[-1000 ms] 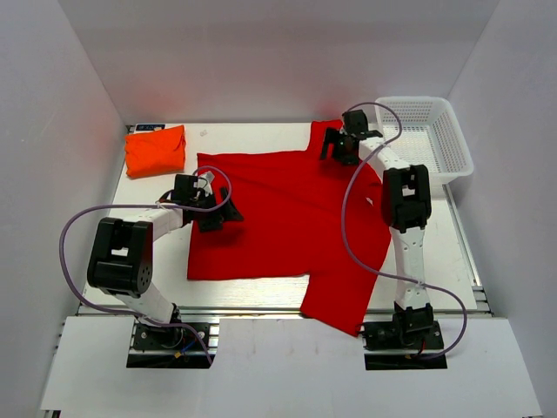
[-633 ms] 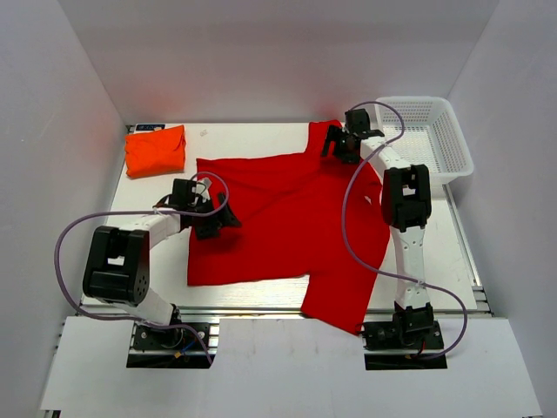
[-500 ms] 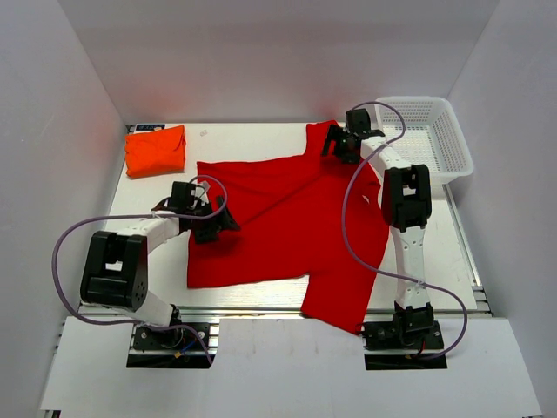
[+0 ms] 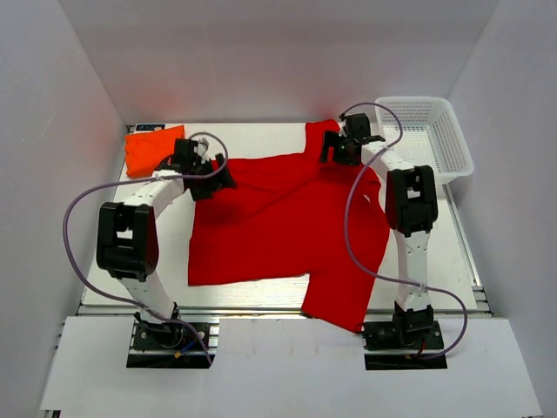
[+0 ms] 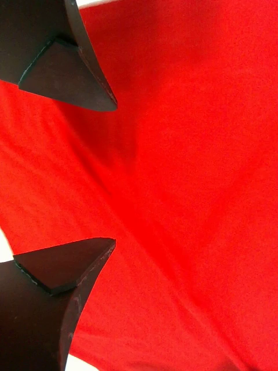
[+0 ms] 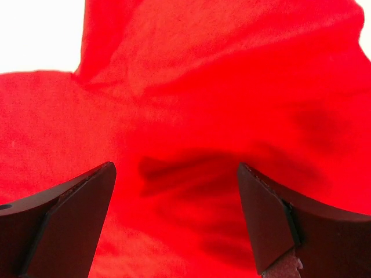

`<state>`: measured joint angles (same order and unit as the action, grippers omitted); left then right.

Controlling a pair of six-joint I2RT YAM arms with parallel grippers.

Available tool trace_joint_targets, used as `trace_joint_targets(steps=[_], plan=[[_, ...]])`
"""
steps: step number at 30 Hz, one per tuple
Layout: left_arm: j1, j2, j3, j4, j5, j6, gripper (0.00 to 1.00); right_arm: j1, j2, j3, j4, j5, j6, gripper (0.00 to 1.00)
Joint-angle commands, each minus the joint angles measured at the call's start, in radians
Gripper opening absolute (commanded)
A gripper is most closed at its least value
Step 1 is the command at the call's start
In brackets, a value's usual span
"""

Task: Fold and stack the t-shirts
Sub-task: Flatten out the tshirt

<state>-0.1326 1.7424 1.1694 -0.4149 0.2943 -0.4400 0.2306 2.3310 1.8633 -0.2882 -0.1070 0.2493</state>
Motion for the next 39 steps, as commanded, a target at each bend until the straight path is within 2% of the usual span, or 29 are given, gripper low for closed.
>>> trace_joint_targets(steps=[1, 4, 9, 13, 15, 24, 29, 33, 39], plan=[[0.008, 0.022, 0.131, -0.036, -0.064, 0.041, 1.0, 0.018, -0.152, -0.036, 0.032, 0.065, -0.085, 0.9], [0.008, 0.113, 0.248, -0.036, -0.109, 0.063, 1.0, 0.027, -0.222, -0.111, 0.023, 0.104, -0.076, 0.9], [0.008, 0.374, 0.505, -0.036, -0.129, 0.104, 1.0, 0.026, -0.349, -0.272, 0.015, 0.208, 0.016, 0.9], [0.008, 0.567, 0.709, -0.116, -0.129, 0.104, 1.0, 0.019, -0.427, -0.401, 0.035, 0.259, 0.065, 0.9], [0.008, 0.621, 0.792, -0.146, -0.171, 0.116, 1.0, 0.019, -0.462, -0.469, 0.011, 0.274, 0.083, 0.9], [0.018, 0.743, 0.898, -0.119, -0.274, 0.072, 1.0, 0.004, -0.498, -0.699, -0.026, 0.217, 0.131, 0.9], [0.036, 0.805, 0.972, -0.125, -0.294, 0.052, 1.0, -0.026, -0.441, -0.705, -0.058, 0.216, 0.162, 0.9], [0.057, 0.861, 1.05, -0.125, -0.258, 0.052, 1.0, -0.051, -0.424, -0.676, -0.055, 0.231, 0.154, 0.9], [0.057, 0.85, 1.009, -0.029, -0.084, 0.096, 1.0, -0.045, -0.443, -0.648, 0.013, 0.155, 0.036, 0.9]])
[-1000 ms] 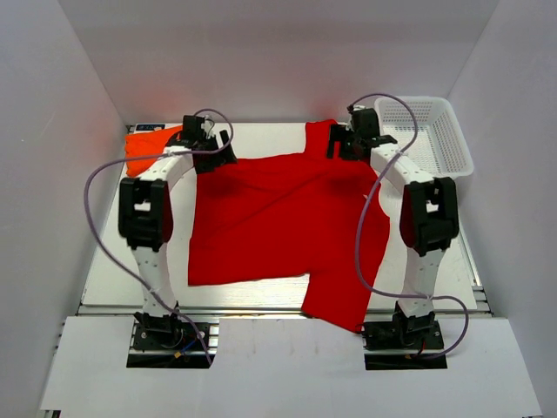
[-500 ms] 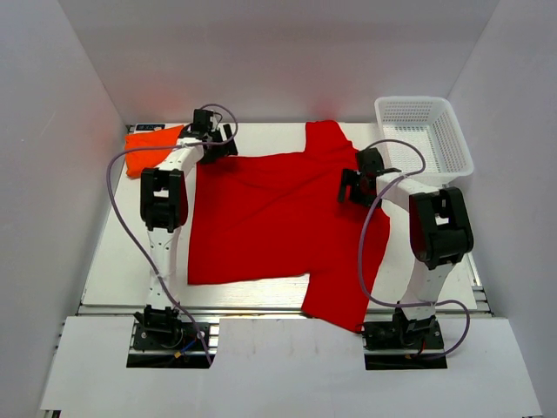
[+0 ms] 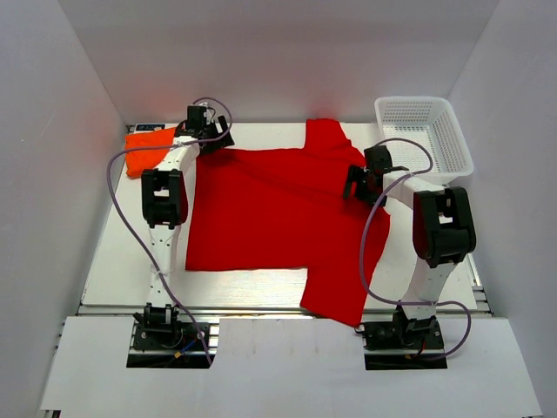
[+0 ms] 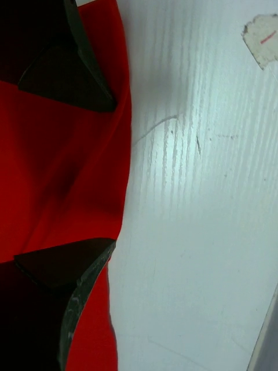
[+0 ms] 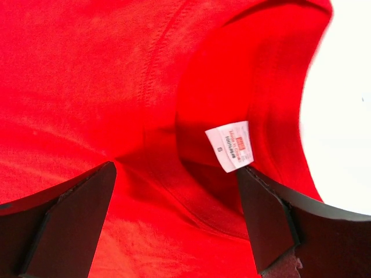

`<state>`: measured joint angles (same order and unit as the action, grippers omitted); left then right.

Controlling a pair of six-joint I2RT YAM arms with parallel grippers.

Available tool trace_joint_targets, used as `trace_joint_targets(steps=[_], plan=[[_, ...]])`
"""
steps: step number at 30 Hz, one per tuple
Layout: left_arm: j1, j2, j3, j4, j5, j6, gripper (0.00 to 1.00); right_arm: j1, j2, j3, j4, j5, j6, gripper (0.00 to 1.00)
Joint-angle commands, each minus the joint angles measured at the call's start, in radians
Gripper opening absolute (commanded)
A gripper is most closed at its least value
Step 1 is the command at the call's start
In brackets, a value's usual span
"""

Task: Fold and stack the t-shirts
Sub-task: Flatten out the tshirt, then grap the side of the flattened tshirt closest away from the robot with both arms

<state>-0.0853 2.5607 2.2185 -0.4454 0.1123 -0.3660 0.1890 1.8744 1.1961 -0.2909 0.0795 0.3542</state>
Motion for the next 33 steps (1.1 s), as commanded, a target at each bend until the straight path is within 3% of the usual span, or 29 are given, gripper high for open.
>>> trace_joint_targets(steps=[1, 9, 15, 17, 18, 21, 22, 24, 25, 29, 33], plan=[[0.01, 0.018, -0.052, 0.026, 0.113, 0.032, 1.0, -0.003, 0.012, 0.02, 0.024, -0.049, -0.08, 0.9], [0.01, -0.089, -0.032, -0.009, 0.21, 0.082, 1.0, 0.012, -0.118, 0.011, 0.073, -0.176, -0.133, 0.9], [0.001, -0.396, -0.213, -0.125, 0.129, 0.116, 1.0, 0.055, -0.339, -0.084, -0.013, -0.121, -0.107, 0.9], [-0.008, -0.521, -0.411, -0.138, 0.063, 0.09, 1.0, 0.076, -0.44, -0.142, -0.063, -0.084, -0.071, 0.9], [-0.008, -0.669, -0.592, -0.11, 0.049, 0.066, 1.0, 0.099, -0.463, -0.186, -0.08, -0.045, -0.064, 0.9], [-0.008, -0.915, -0.895, -0.029, 0.018, -0.039, 1.0, 0.142, -0.613, -0.274, -0.165, 0.005, -0.006, 0.9], [-0.008, -1.083, -1.086, -0.015, -0.029, -0.071, 1.0, 0.15, -0.636, -0.347, -0.181, -0.001, 0.003, 0.9], [-0.008, -1.238, -1.336, -0.015, -0.074, -0.183, 1.0, 0.182, -0.739, -0.429, -0.229, -0.047, 0.038, 0.9], [-0.008, -1.37, -1.408, -0.015, -0.098, -0.232, 1.0, 0.19, -0.76, -0.476, -0.272, -0.061, 0.046, 0.9], [-0.008, -1.612, -1.662, -0.143, -0.126, -0.316, 1.0, 0.237, -0.903, -0.593, -0.379, -0.152, 0.098, 0.9], [-0.008, -1.75, -1.821, -0.179, -0.129, -0.376, 1.0, 0.283, -0.946, -0.609, -0.429, -0.207, 0.14, 0.9]])
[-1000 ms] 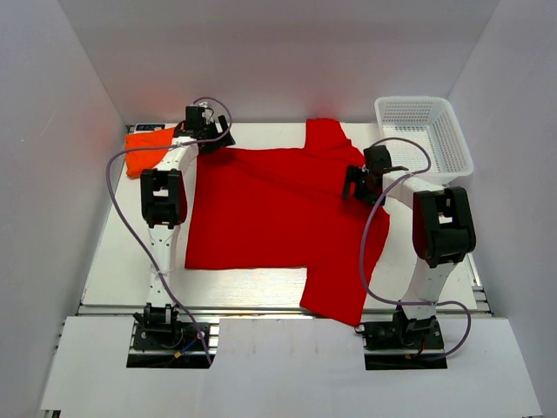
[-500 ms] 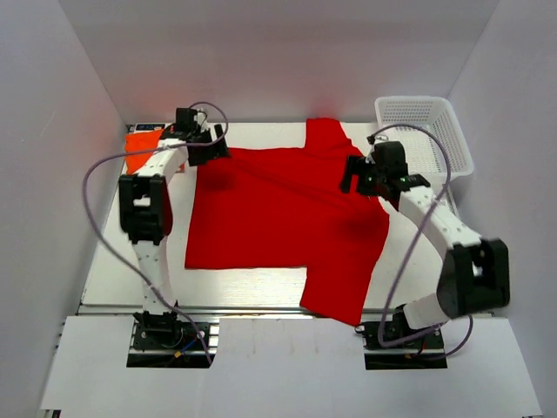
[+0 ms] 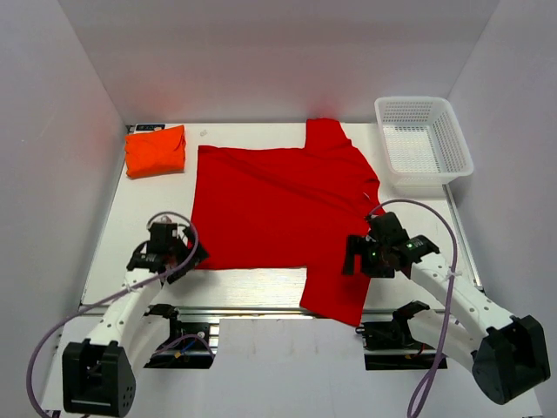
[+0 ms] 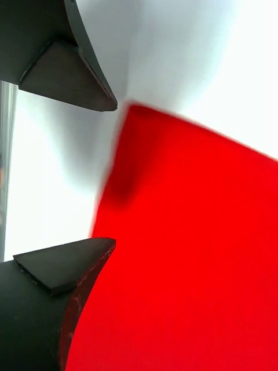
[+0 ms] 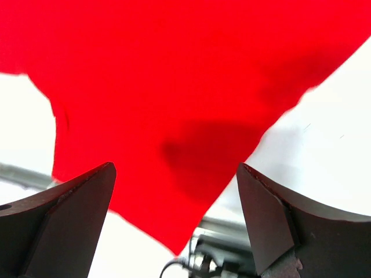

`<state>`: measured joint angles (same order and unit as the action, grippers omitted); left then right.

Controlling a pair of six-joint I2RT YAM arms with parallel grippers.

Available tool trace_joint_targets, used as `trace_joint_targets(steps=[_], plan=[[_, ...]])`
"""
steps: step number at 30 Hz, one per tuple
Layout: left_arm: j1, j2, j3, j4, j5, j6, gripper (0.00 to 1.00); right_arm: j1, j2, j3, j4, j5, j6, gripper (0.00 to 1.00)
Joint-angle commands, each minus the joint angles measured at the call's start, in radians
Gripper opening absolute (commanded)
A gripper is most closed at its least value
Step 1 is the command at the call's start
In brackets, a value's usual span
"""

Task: Fold and stack the t-shirts
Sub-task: Grap the side of the flattened tshirt closest away from the robot with both arms

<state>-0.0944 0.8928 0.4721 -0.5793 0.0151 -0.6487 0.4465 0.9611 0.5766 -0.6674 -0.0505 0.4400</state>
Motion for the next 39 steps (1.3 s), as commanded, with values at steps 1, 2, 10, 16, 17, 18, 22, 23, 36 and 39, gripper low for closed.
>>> trace_joint_targets(steps=[1, 2, 10, 16, 17, 18, 22, 23, 36, 39], plan=[[0.001, -0.092, -0.091, -0.019, -0.023, -0.103, 0.98, 0.044, -0.038, 0.011, -0.046, -0.071, 0.074, 0.9], [0.001, -0.092, -0.104, -0.019, -0.023, -0.103, 0.98, 0.05, -0.038, -0.004, -0.047, -0.071, 0.086, 0.9], [0.013, 0.046, -0.075, 0.007, -0.09, -0.114, 0.88, 0.181, 0.03, -0.072, -0.052, -0.077, 0.174, 0.86], [0.013, 0.144, -0.086, 0.121, -0.014, -0.103, 0.53, 0.355, 0.096, -0.035, -0.06, -0.005, 0.177, 0.85], [0.013, 0.144, -0.086, 0.121, -0.001, -0.092, 0.39, 0.383, 0.128, -0.026, -0.066, 0.036, 0.199, 0.85], [0.013, 0.144, -0.086, 0.121, -0.001, -0.092, 0.32, 0.397, 0.136, -0.021, -0.08, 0.047, 0.204, 0.85], [0.013, 0.121, -0.095, 0.039, -0.023, -0.083, 0.0, 0.474, 0.149, 0.008, -0.104, 0.115, 0.252, 0.85], [0.013, 0.109, -0.095, 0.027, -0.023, -0.083, 0.0, 0.483, 0.14, 0.014, -0.113, 0.124, 0.258, 0.85], [0.015, -0.041, -0.027, -0.145, -0.058, -0.154, 0.0, 0.618, 0.186, 0.005, -0.14, 0.074, 0.299, 0.81], [0.015, -0.041, -0.027, -0.145, -0.058, -0.154, 0.0, 0.63, 0.202, -0.029, -0.1, 0.06, 0.318, 0.72]])
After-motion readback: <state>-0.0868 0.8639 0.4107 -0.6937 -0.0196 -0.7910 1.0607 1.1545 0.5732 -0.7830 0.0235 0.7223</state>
